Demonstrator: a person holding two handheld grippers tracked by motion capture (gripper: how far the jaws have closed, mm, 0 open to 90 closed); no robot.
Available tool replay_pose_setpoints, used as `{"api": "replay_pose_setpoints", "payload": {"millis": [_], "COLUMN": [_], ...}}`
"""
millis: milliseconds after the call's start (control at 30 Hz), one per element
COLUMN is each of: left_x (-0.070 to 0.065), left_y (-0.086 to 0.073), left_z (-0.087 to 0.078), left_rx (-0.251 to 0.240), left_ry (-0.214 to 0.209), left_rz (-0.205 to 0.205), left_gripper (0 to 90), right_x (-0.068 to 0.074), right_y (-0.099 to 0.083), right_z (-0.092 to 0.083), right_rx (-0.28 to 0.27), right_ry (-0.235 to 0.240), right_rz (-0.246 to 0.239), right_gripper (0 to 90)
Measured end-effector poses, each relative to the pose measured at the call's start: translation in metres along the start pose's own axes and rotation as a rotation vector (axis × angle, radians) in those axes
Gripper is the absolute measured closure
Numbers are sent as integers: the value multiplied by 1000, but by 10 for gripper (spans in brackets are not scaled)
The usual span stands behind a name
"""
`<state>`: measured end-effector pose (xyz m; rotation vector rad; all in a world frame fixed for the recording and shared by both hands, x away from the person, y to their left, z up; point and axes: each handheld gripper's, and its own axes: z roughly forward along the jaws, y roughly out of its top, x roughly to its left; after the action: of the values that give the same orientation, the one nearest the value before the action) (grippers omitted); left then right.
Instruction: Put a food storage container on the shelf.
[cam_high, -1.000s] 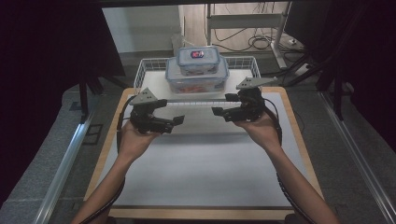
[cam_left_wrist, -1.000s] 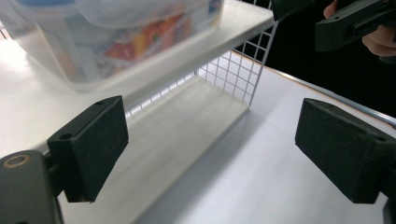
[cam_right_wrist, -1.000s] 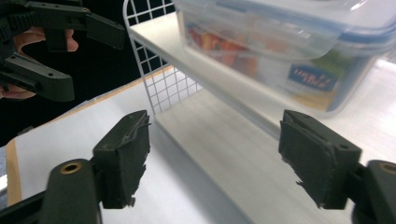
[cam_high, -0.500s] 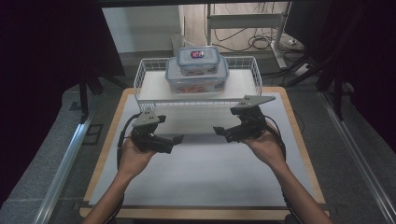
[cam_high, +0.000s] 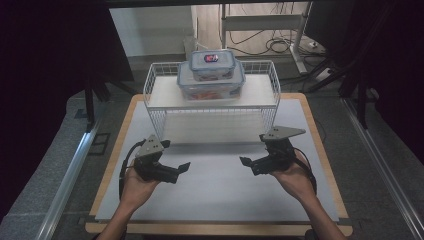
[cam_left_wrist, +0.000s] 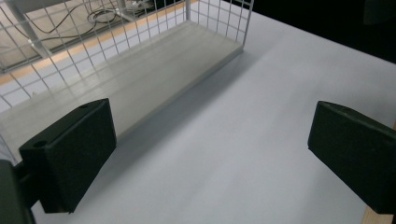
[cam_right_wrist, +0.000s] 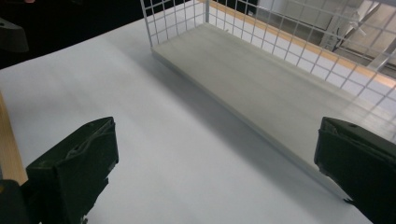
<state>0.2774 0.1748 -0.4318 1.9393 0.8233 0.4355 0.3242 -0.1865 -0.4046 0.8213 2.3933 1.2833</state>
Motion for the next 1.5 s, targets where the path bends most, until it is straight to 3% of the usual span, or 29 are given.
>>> {"api": "replay_pose_setpoints", "payload": {"millis": [267,667,1100,1200,1300,1500], "left_x": [-9,-12,-7,-8,-7,-4], "left_y": [-26,-64,-99,-106,-112,-115], "left_z": [-1,-6,-2,2,9,11], "left_rx": [25,39,115,152,223,249], "left_ry": [44,80,107,117,128,127], "left_rz": [18,-4,-55,-58,-57,-70], "left_gripper": [11,13,14,13,11,10], "right_x": [1,0,2,2,2,2], "right_y": [-28,-66,-111,-121,-128,-133], "right_z": [-10,-21,-19,-16,-16,-13], "right_rx": [2,5,80,108,126,156], "right_ry": [-18,-53,-117,-120,-127,-123], "right_rz": [9,44,49,54,57,66], "right_gripper": [0,0,0,0,0,0]}}
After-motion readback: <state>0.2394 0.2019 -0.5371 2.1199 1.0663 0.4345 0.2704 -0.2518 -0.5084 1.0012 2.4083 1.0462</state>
